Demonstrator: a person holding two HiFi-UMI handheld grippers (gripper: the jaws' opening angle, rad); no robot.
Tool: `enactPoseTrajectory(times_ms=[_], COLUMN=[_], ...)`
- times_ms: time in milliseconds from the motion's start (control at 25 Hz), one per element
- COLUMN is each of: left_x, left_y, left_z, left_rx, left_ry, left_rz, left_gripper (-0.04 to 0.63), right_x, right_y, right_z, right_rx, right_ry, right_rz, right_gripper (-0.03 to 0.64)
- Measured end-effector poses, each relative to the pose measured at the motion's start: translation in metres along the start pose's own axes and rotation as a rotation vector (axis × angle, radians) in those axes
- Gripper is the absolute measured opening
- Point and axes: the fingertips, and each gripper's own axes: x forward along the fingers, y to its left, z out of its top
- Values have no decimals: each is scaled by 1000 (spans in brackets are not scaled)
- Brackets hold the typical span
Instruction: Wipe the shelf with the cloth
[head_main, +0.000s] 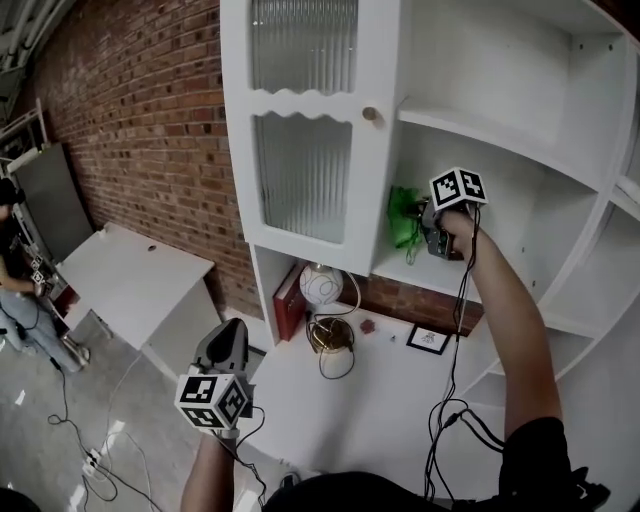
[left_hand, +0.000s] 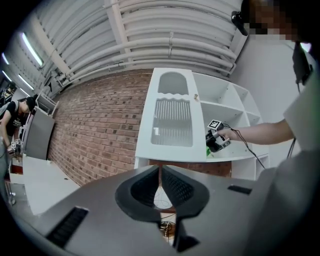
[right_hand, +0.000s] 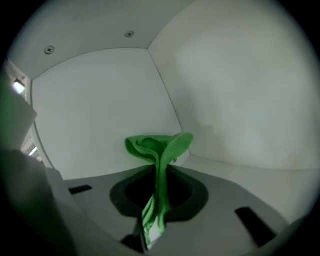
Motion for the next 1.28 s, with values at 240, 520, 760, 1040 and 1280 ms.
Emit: enactPoseTrajectory(times_ms=[240,520,760,1040,1280], left_x=[-17,-10,4,23,39], left_y=[16,11,1,-20,-42], left_z=[-4,-14,-22,-26,-34], left_rx=[0,2,-1,-9,-19], left_ry=[9,32,48,53,70], left_rz=[49,29,-13,-76,-135], left_gripper=[20,20,20,20,20], right_x=[27,28,14,-15,-53], right_y=[-15,-27,-41,-65,-98], right_z=[-21,-32,-41,-52,-60], right_rx=[-99,-326,-358,-339,-326], right_ry=[112,197,237,253,273], right_rz=[-110,-239,-281,-322,-408], right_gripper=[43,41,41,42,42])
